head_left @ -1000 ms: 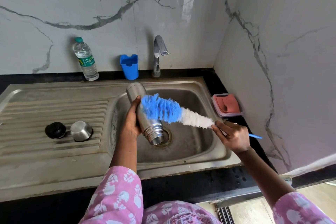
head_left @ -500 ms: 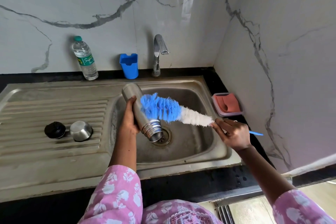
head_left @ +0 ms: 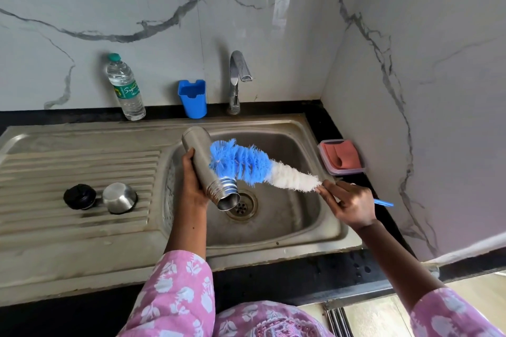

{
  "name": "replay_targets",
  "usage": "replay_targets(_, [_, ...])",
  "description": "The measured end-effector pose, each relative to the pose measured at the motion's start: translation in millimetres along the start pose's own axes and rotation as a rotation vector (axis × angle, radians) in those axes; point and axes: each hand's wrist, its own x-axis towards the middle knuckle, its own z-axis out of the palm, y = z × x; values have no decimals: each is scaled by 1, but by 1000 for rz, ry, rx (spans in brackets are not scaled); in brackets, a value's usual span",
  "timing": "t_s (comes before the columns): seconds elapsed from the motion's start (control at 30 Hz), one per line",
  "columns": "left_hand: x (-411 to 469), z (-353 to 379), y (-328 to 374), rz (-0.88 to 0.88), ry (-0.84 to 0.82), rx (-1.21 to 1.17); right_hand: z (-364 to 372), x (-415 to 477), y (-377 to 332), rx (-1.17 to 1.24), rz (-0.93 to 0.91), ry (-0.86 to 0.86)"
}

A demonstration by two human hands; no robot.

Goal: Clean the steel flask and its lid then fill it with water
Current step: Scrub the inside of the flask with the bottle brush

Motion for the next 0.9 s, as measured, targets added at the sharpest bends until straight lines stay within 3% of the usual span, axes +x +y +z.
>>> replay_targets(0.2, [1,6,-1,-64,-48,14,-7,-2,0,82,-48,-11])
replay_targets(0.43, [-2,8,-2,22,1,-28,5,-2,-1,-7,88,29])
replay_targets(0.63, [-6,10,-8,-66,-226,-126,-5,-8,-2,96,25,26])
replay_targets(0.77, [-4,7,-6,-37,-166,-131,-9,-7,2,69,37,33])
replay_targets(0.9, [-7,14,-8,34,-248,-74,-1,-2,-4,55,17,29])
